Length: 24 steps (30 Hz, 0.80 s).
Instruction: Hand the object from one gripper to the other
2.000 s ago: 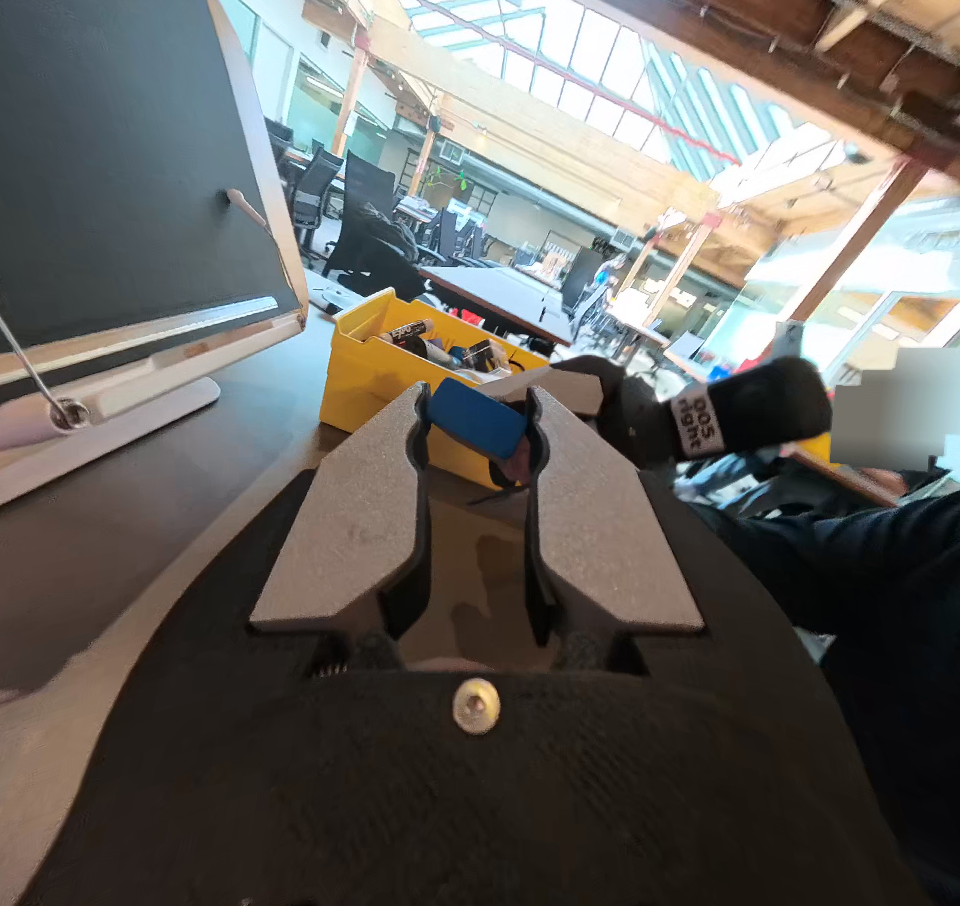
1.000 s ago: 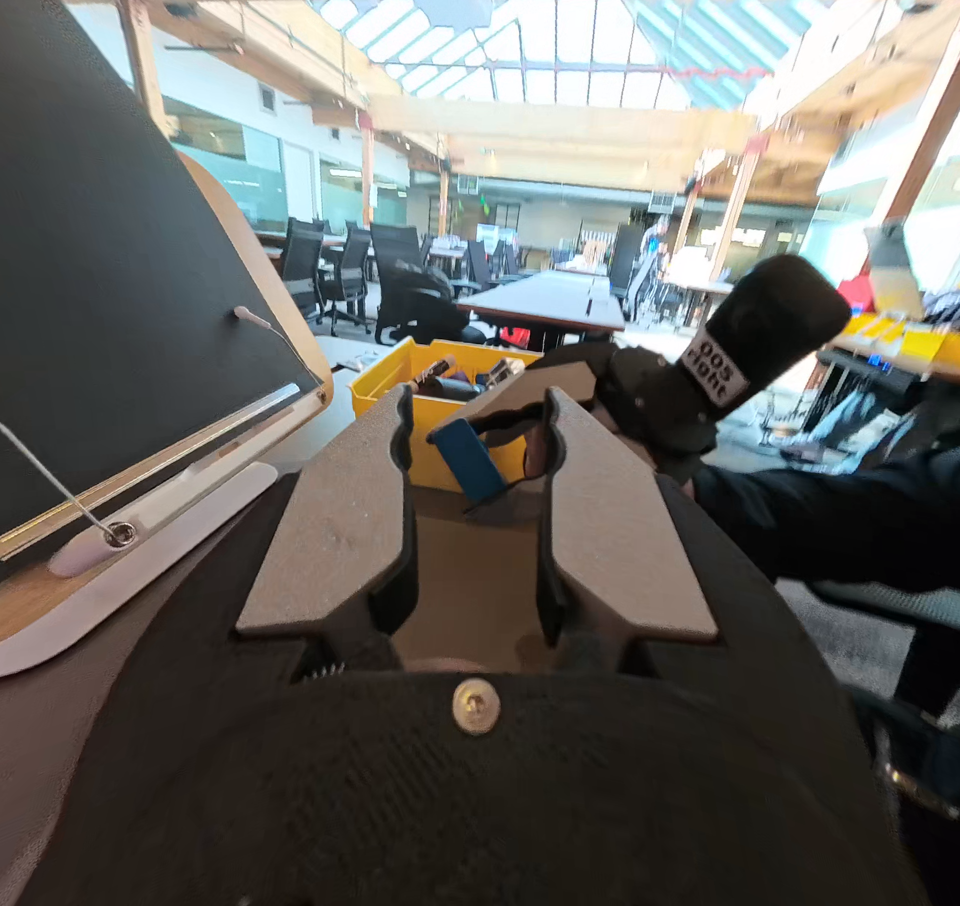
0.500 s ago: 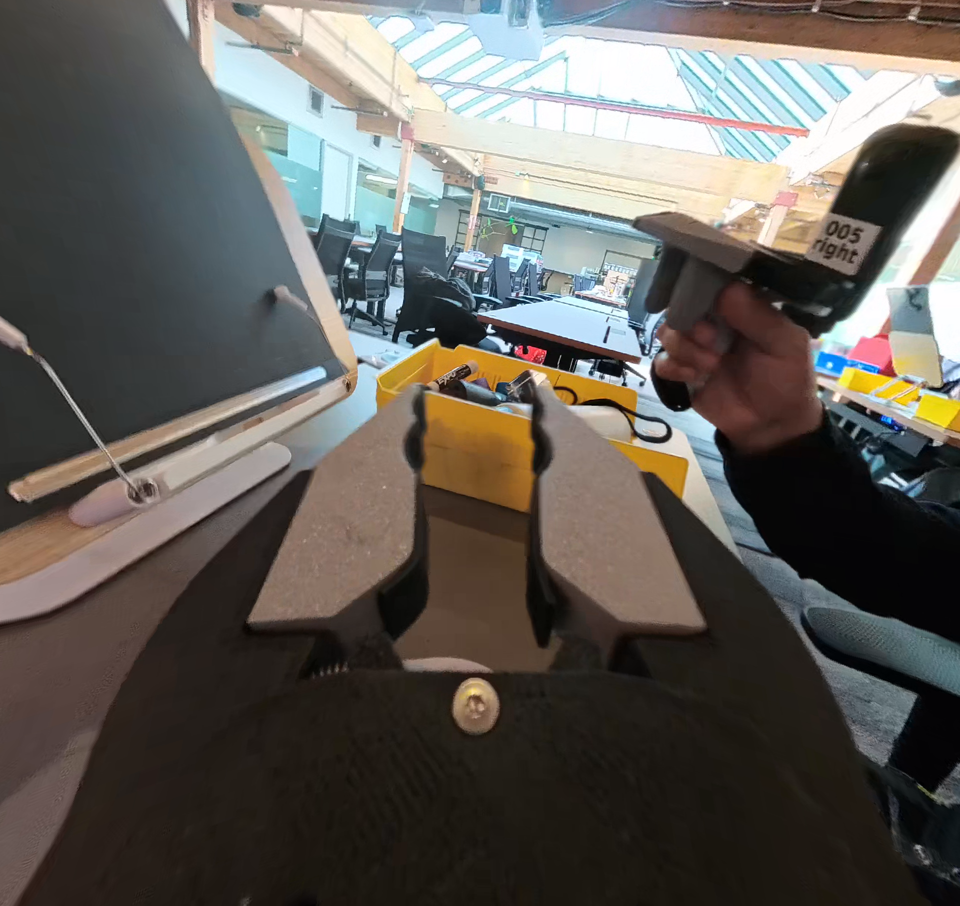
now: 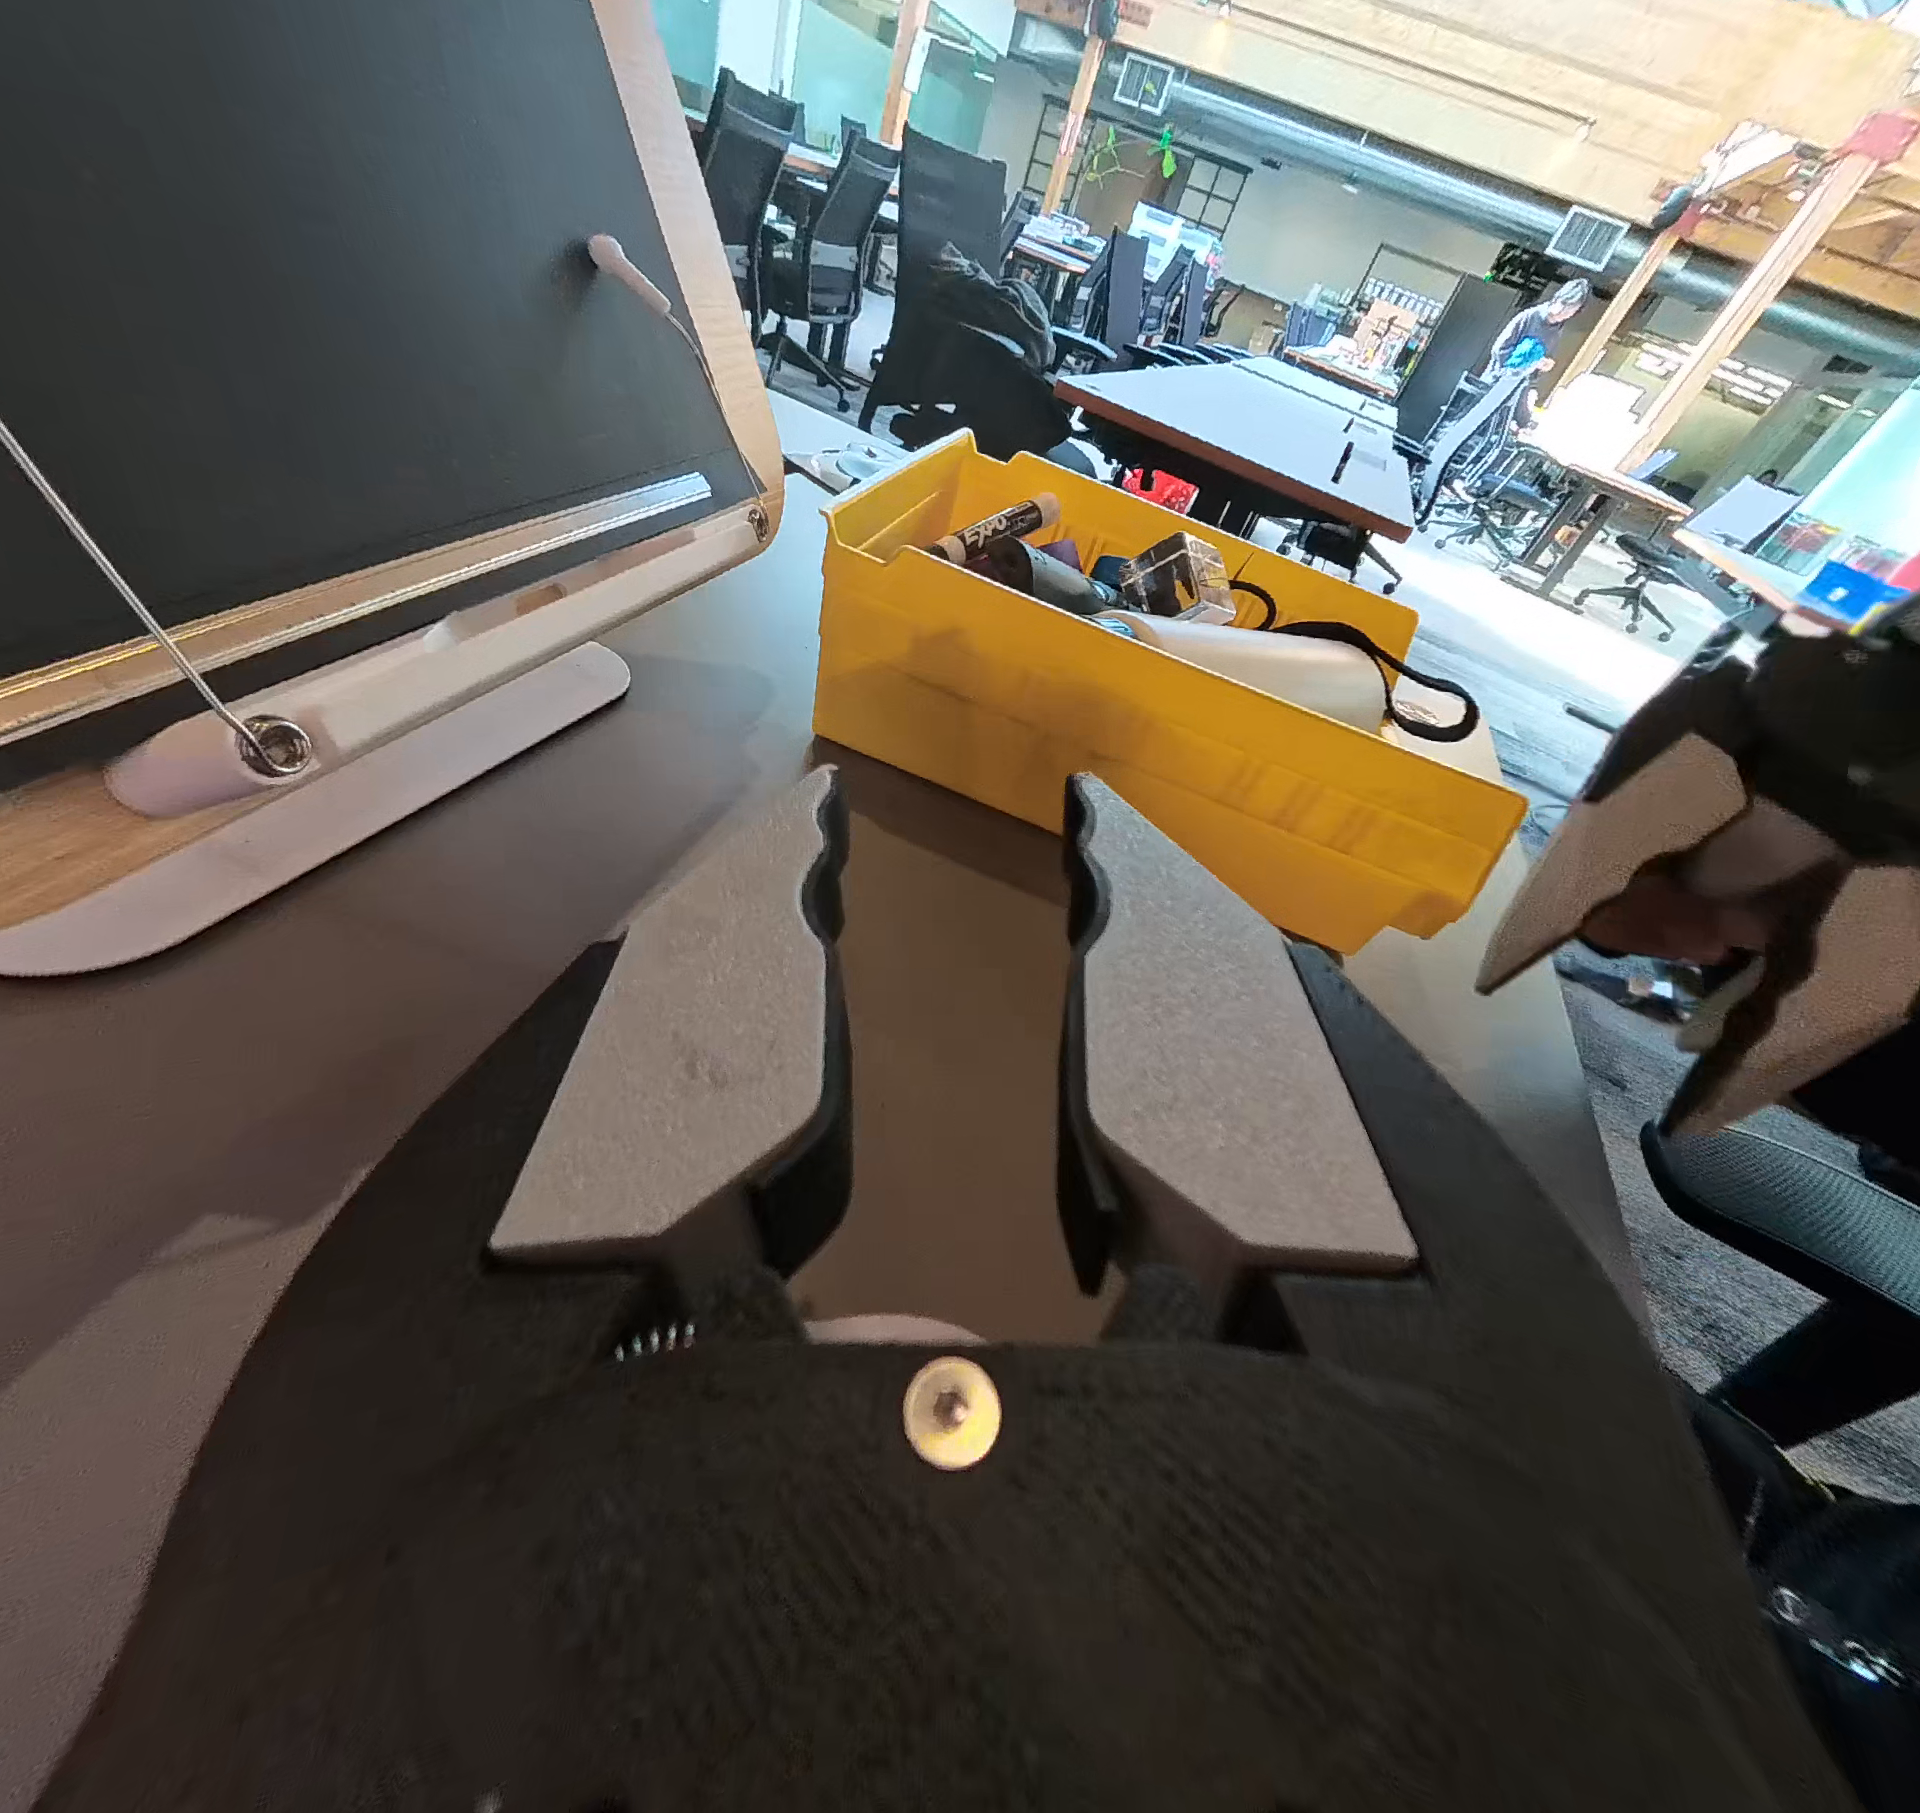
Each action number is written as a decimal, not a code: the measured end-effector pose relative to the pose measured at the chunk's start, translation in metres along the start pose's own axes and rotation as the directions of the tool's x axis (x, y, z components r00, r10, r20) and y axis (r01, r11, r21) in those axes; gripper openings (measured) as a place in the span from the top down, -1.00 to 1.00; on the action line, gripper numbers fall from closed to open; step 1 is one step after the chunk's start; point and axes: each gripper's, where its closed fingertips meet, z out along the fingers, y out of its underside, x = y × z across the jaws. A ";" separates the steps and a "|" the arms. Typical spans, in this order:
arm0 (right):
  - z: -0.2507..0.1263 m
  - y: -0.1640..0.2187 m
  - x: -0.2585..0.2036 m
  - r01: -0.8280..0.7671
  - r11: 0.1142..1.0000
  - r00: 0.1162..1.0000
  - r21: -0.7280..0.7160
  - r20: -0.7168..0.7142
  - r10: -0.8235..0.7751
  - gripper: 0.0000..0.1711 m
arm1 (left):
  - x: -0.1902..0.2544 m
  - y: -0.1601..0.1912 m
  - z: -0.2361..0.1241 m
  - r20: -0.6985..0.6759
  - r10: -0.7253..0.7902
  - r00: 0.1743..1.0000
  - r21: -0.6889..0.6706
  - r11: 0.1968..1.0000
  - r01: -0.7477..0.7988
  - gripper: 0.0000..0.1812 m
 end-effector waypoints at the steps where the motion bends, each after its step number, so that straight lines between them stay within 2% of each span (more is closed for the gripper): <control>1: 0.000 0.009 -0.004 0.014 1.000 1.000 -0.022 -0.011 -0.014 0.45 | 0.001 0.000 0.000 -0.001 0.003 1.000 -0.003 1.000 -0.003 0.58; 4: -0.003 0.025 -0.022 0.041 0.998 0.999 -0.042 0.013 -0.040 0.47 | 0.001 0.003 0.002 0.014 0.034 0.999 -0.023 0.999 -0.034 0.58; 9: 0.001 0.019 -0.050 0.055 0.996 0.991 0.074 0.115 -0.063 0.52 | 0.005 0.010 0.007 0.005 0.064 0.998 -0.060 0.996 -0.064 0.58; 14: 0.008 0.031 -0.060 0.067 0.996 0.992 0.066 0.107 -0.074 0.50 | 0.004 0.022 0.015 -0.004 0.062 0.998 -0.109 0.992 -0.062 0.59; 17: 0.003 0.040 -0.070 0.063 0.992 0.993 0.111 0.094 -0.073 0.53 | 0.005 0.033 0.020 0.008 0.113 0.994 -0.162 0.981 -0.110 0.58; 21: -0.004 0.055 -0.091 0.000 0.991 0.990 0.137 0.140 -0.019 0.44 | 0.010 0.039 0.023 0.011 0.185 0.983 -0.187 0.966 -0.180 0.57; 24: -0.005 0.064 -0.113 0.036 0.992 0.986 0.119 0.160 -0.055 0.41 | 0.014 0.042 0.026 -0.003 0.202 0.979 -0.199 0.960 -0.199 0.53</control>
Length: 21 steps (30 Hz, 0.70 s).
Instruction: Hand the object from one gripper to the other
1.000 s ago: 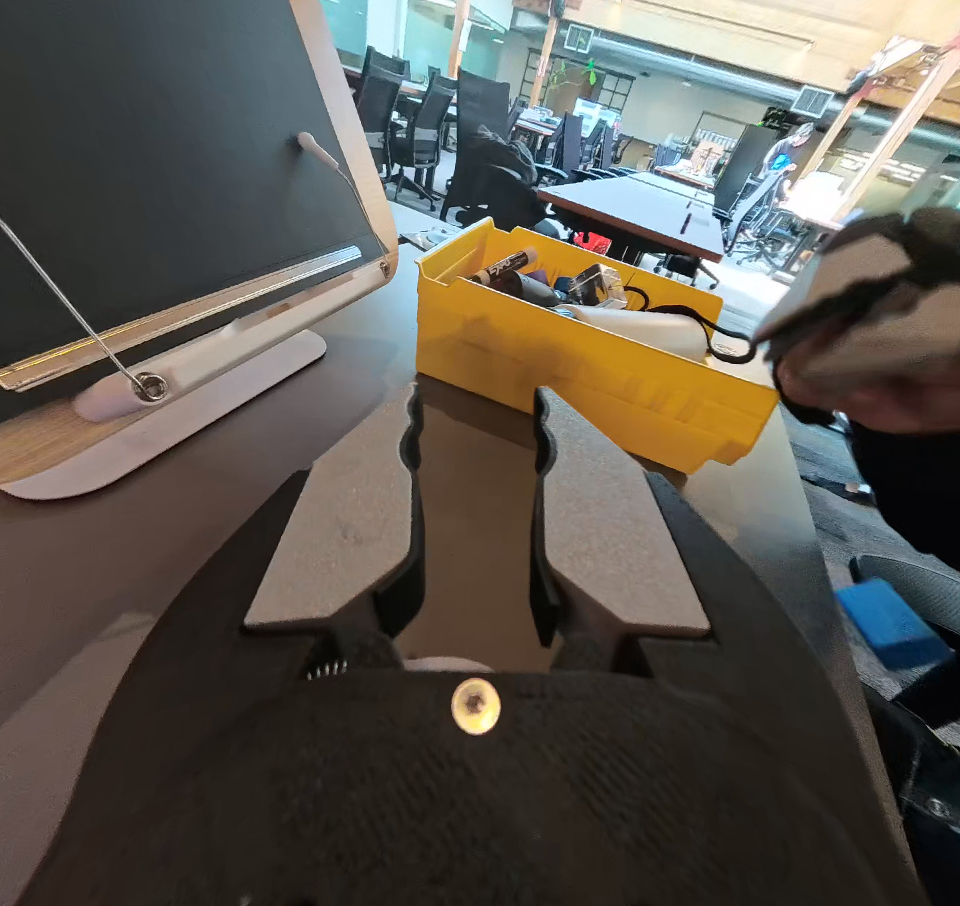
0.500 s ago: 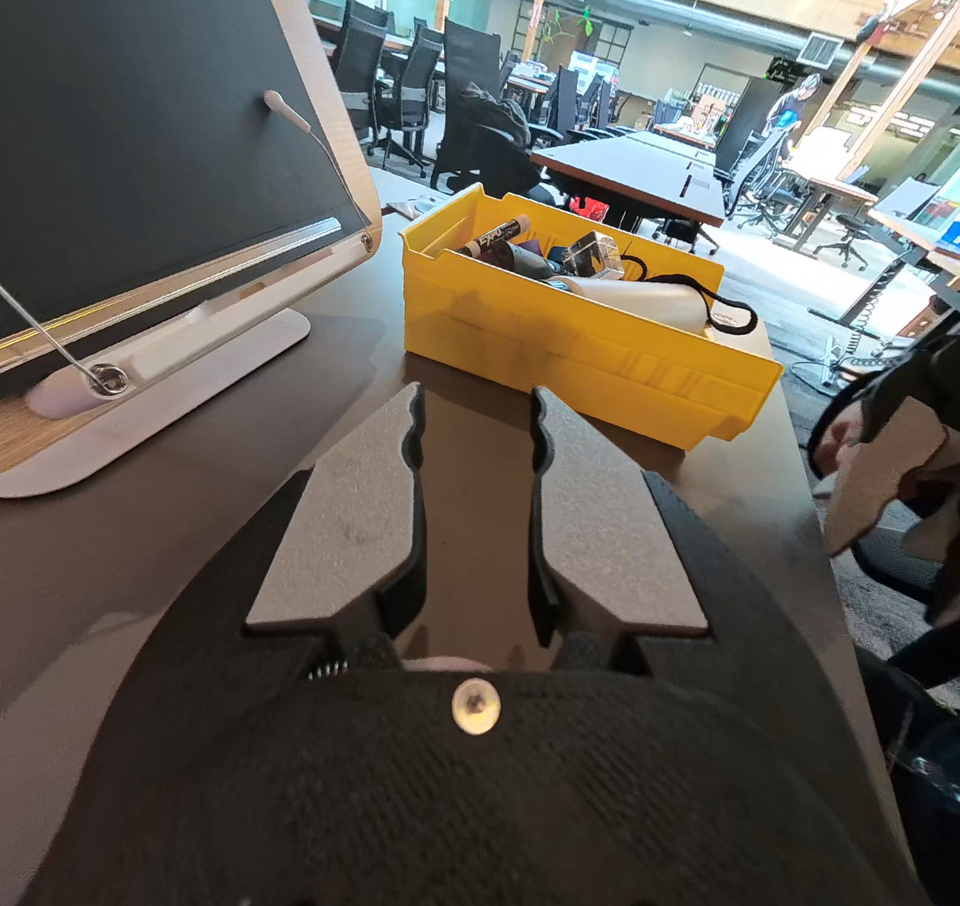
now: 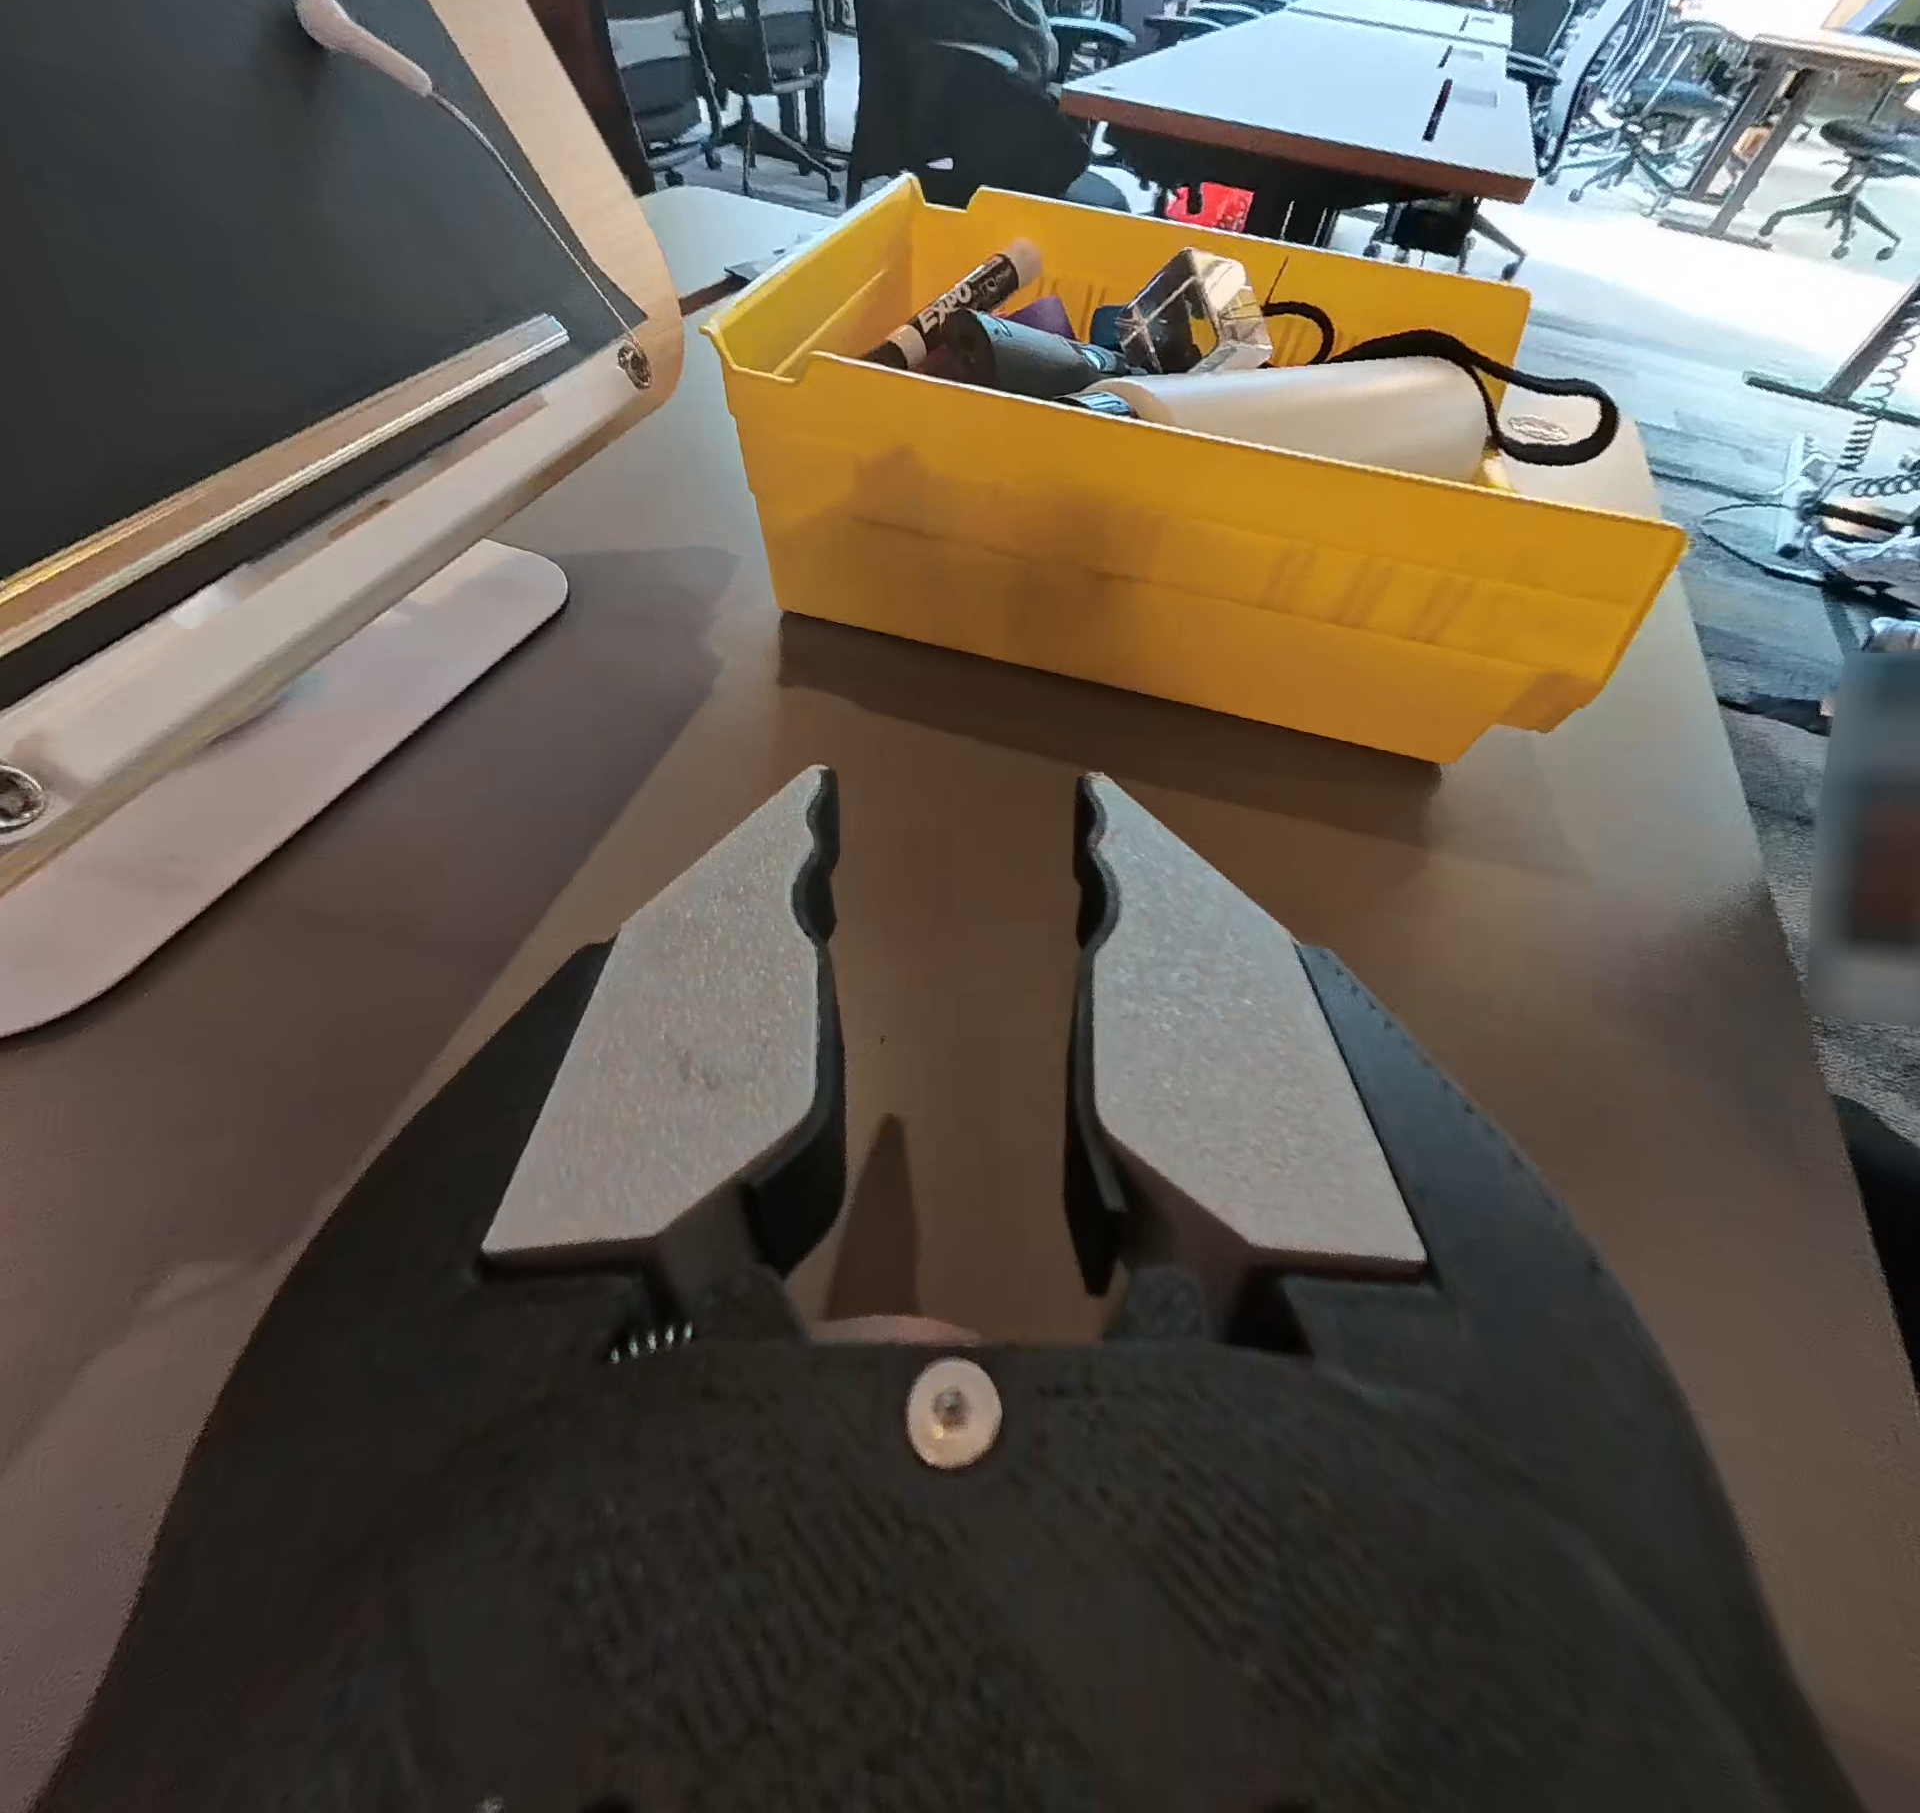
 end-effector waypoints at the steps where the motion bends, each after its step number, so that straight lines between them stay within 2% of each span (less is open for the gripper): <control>1: 0.003 0.005 -0.003 0.009 1.000 1.000 -0.021 -0.015 -0.009 0.38 | 0.000 -0.001 0.000 0.008 0.012 1.000 0.005 1.000 -0.012 0.52; 5: 0.024 0.014 -0.016 -0.070 0.998 0.997 -0.009 -0.042 0.069 0.31 | 0.006 -0.014 -0.008 0.073 0.072 0.995 0.070 0.995 -0.077 0.47; 8: 0.046 0.033 -0.039 -0.109 0.994 0.994 -0.024 -0.018 0.108 0.31 | 0.026 -0.020 -0.032 0.174 0.117 0.978 0.111 0.984 -0.137 0.45; 11: 0.066 0.075 -0.064 -0.103 0.986 0.995 -0.133 0.001 0.104 0.31 | 0.089 -0.022 -0.074 0.162 0.176 0.971 0.159 0.966 -0.202 0.43; 13: 0.076 0.101 -0.081 -0.109 0.973 0.992 -0.204 0.046 0.121 0.32 | 0.137 -0.007 -0.103 0.137 0.203 0.970 0.162 0.961 -0.224 0.44; 16: 0.093 0.131 -0.089 -0.112 0.954 0.989 -0.278 0.067 0.135 0.33 | 0.195 0.047 -0.136 0.125 0.198 0.972 0.108 0.971 -0.212 0.47; 21: 0.152 0.213 -0.074 -0.027 0.901 0.995 -0.433 0.073 0.065 0.38 | 0.247 0.192 -0.172 0.192 -0.006 0.981 -0.090 0.996 0.024 0.48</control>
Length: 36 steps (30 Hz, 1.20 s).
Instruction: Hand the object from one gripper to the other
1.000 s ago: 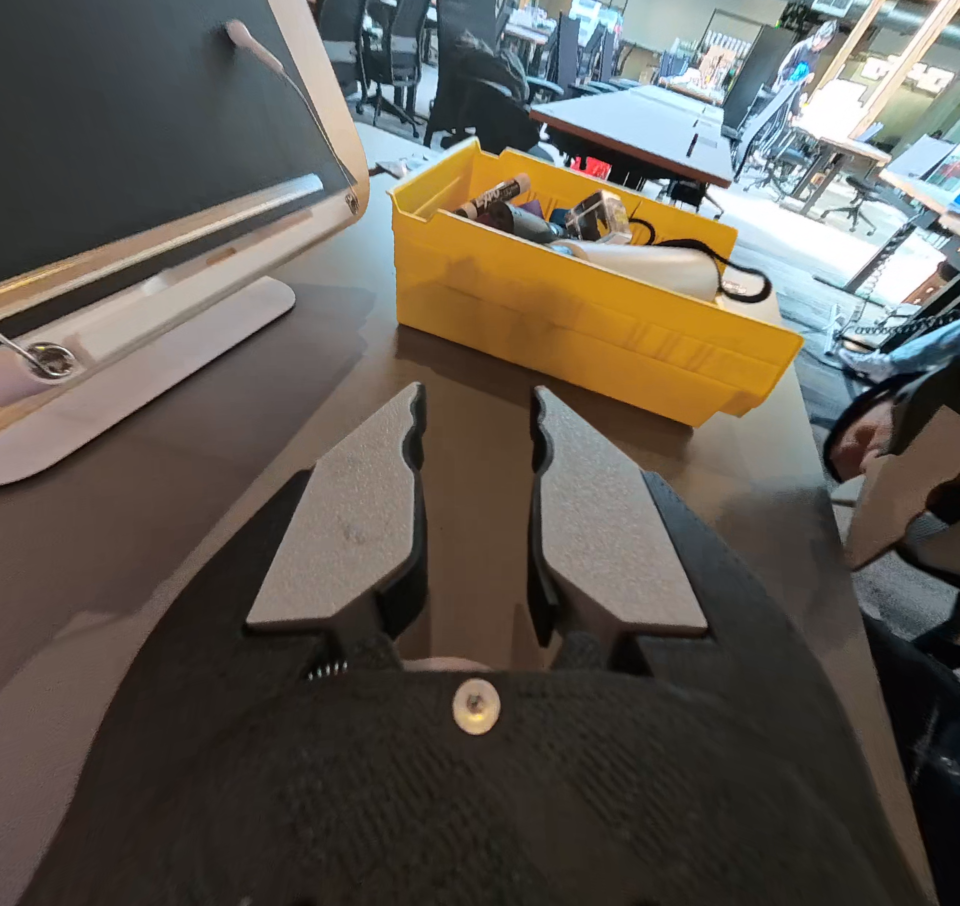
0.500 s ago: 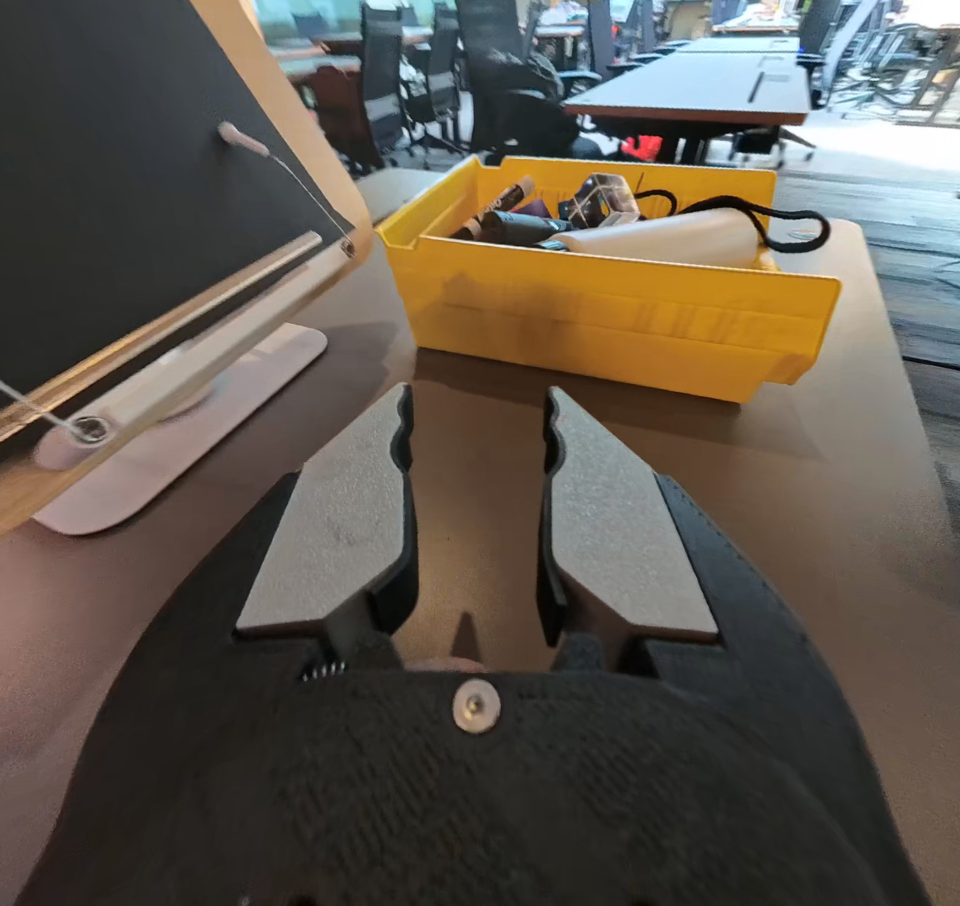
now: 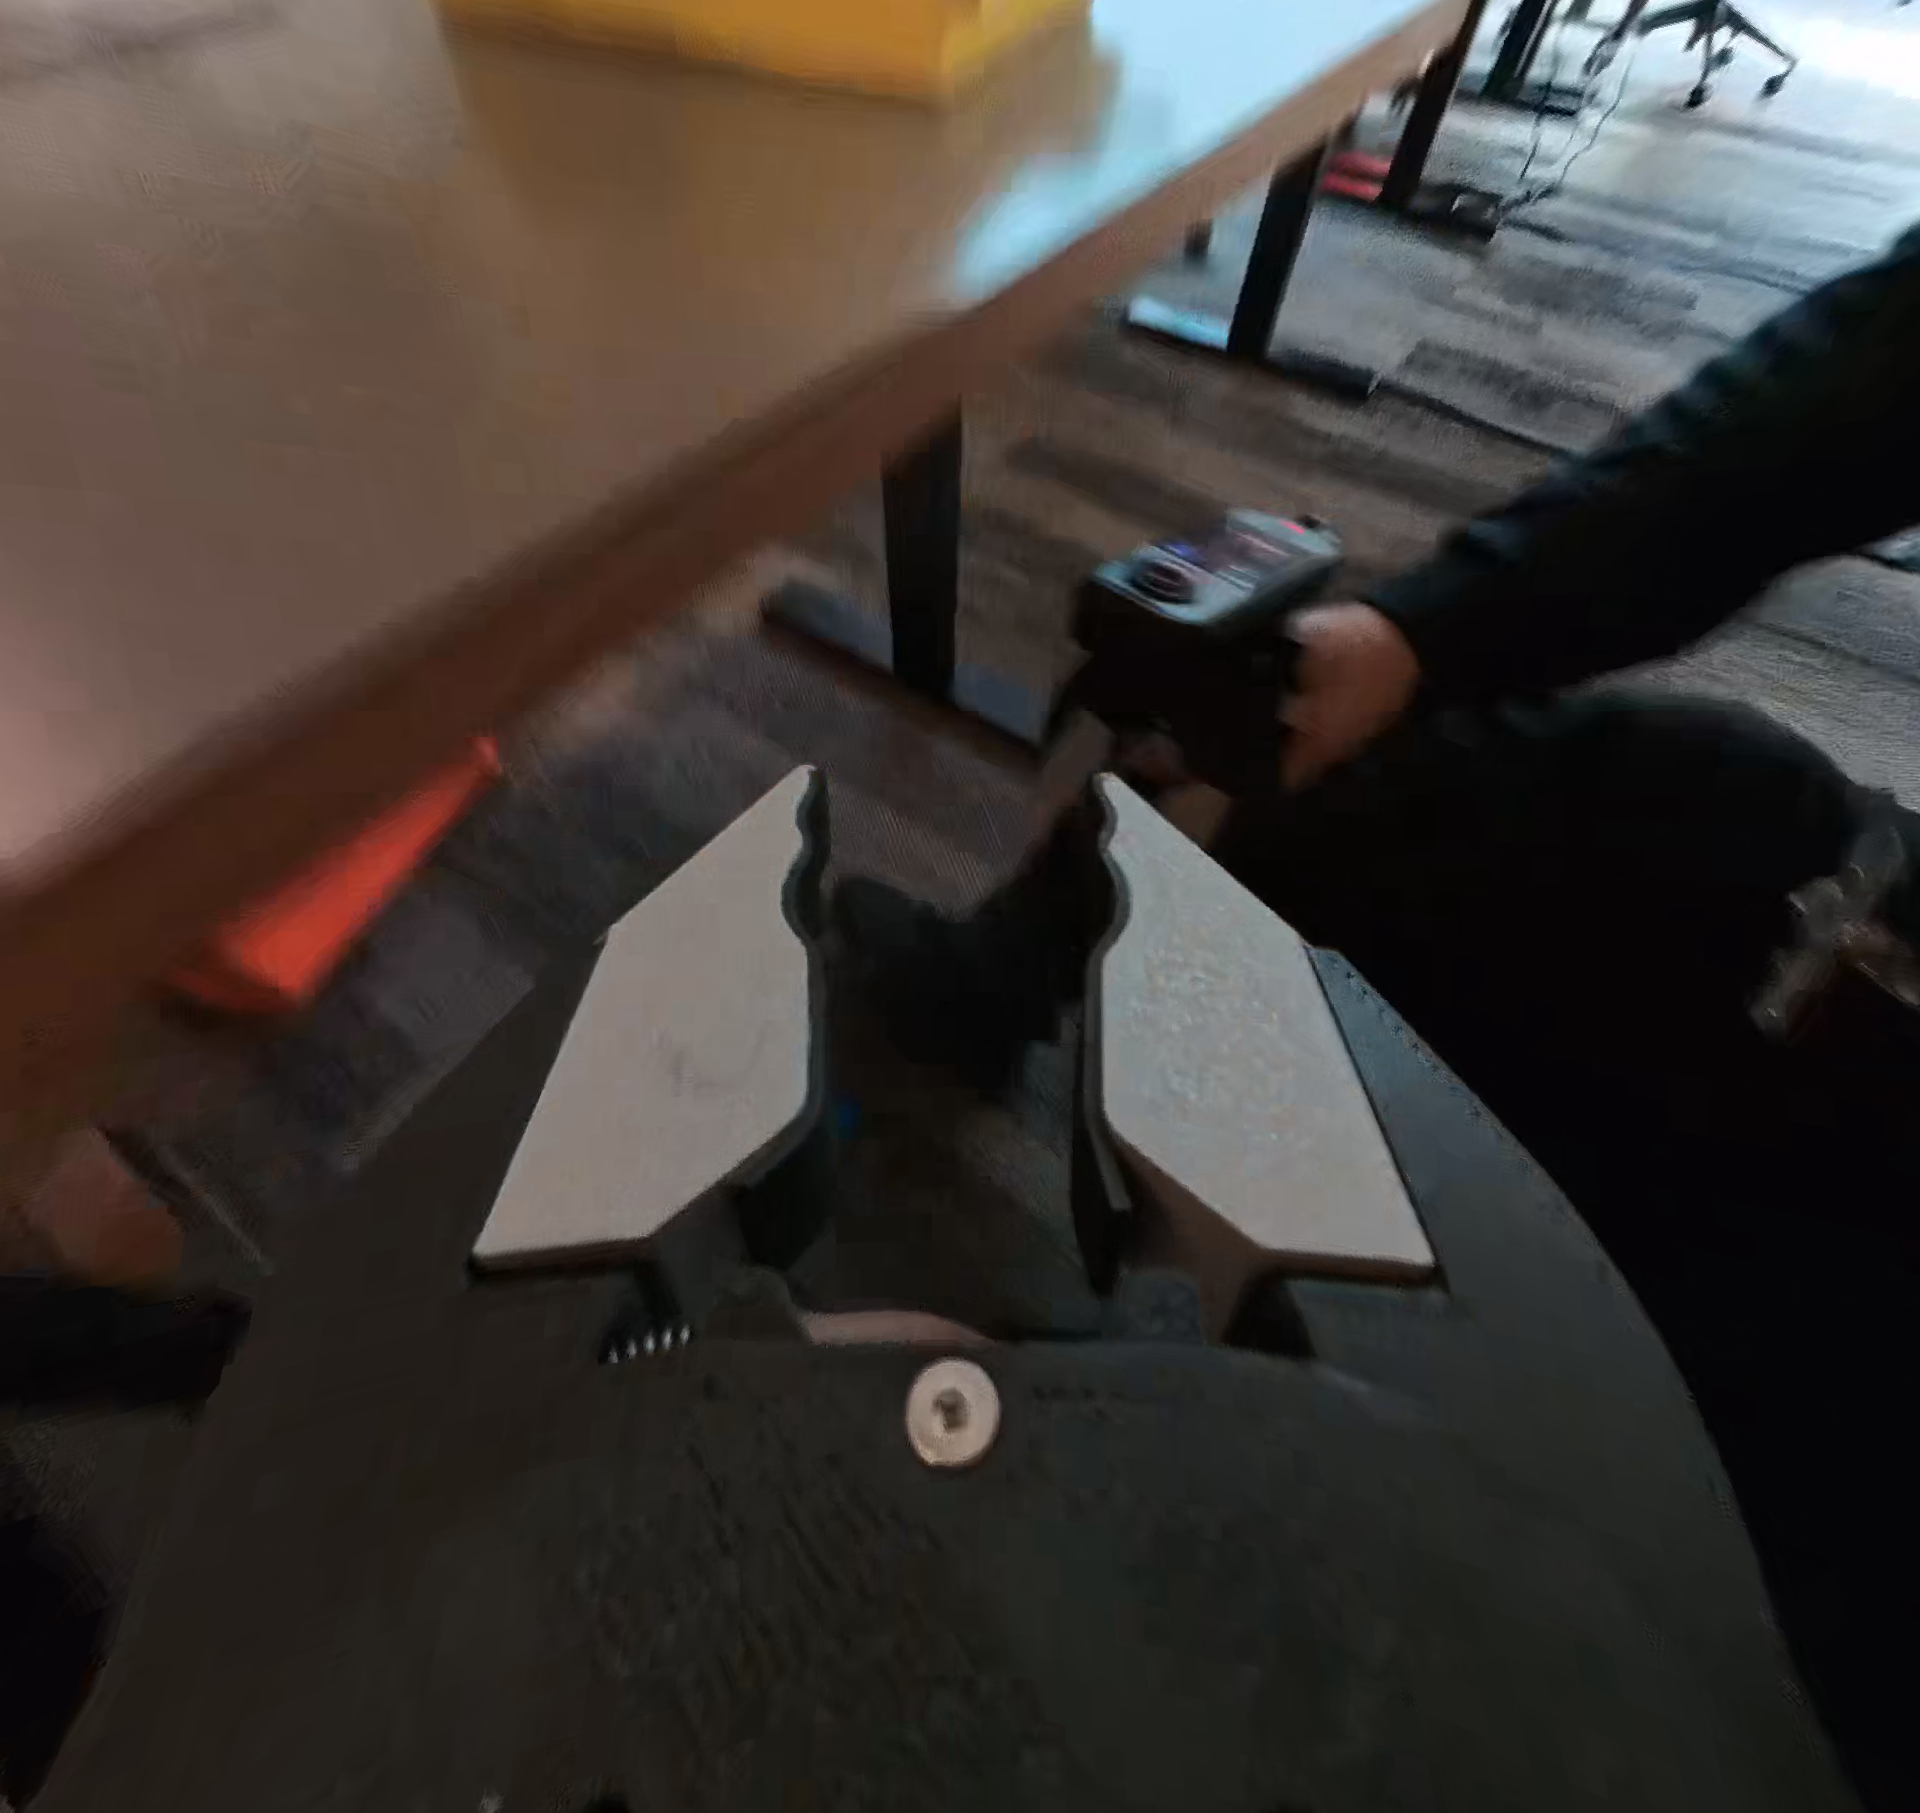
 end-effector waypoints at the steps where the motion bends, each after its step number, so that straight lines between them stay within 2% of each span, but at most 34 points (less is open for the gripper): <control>1: 0.024 0.012 0.006 0.018 0.999 1.000 -0.036 -0.003 -0.018 0.40 | 0.010 0.027 -0.008 0.007 -0.064 0.998 -0.058 0.996 0.064 0.46; 3: 0.075 0.032 0.024 0.029 0.995 0.999 -0.097 -0.013 -0.030 0.41 | 0.027 0.072 -0.031 0.052 -0.141 0.989 -0.171 0.974 0.147 0.43; 7: 0.183 0.067 0.065 0.004 0.979 1.000 -0.204 -0.002 -0.004 0.43 | 0.022 0.132 -0.083 0.285 -0.095 0.954 -0.274 0.946 0.176 0.46; 11: 0.288 0.125 0.108 0.018 0.934 0.999 -0.356 -0.038 -0.034 0.46 | -0.002 0.156 -0.108 0.404 -0.038 0.914 -0.324 0.929 0.182 0.45; 16: 0.370 0.181 0.139 0.042 0.890 0.996 -0.453 -0.055 -0.075 0.50 | -0.030 0.176 -0.131 0.505 -0.078 0.859 -0.278 0.928 0.248 0.48; 22: 0.424 0.228 0.163 0.054 0.816 0.995 -0.575 -0.041 -0.095 0.52 | -0.037 0.217 -0.148 0.575 -0.022 0.818 -0.357 0.893 0.275 0.55; 26: 0.443 0.255 0.173 0.001 0.764 0.994 -0.645 -0.084 -0.072 0.46 | -0.039 0.239 -0.155 0.595 -0.096 0.798 -0.358 0.857 0.370 0.55; 27: 0.443 0.265 0.170 -0.030 0.729 0.996 -0.684 -0.079 -0.034 0.58 | -0.040 0.240 -0.154 0.596 -0.109 0.796 -0.354 0.854 0.382 0.55; 31: 0.443 0.262 0.166 -0.096 0.699 0.995 -0.708 -0.096 0.040 0.84 | -0.039 0.240 -0.150 0.583 -0.097 0.807 -0.365 0.856 0.367 0.55; 36: 0.434 0.249 0.153 -0.117 0.717 0.993 -0.687 -0.078 0.087 0.83 | -0.031 0.233 -0.143 0.542 -0.118 0.832 -0.354 0.866 0.353 0.57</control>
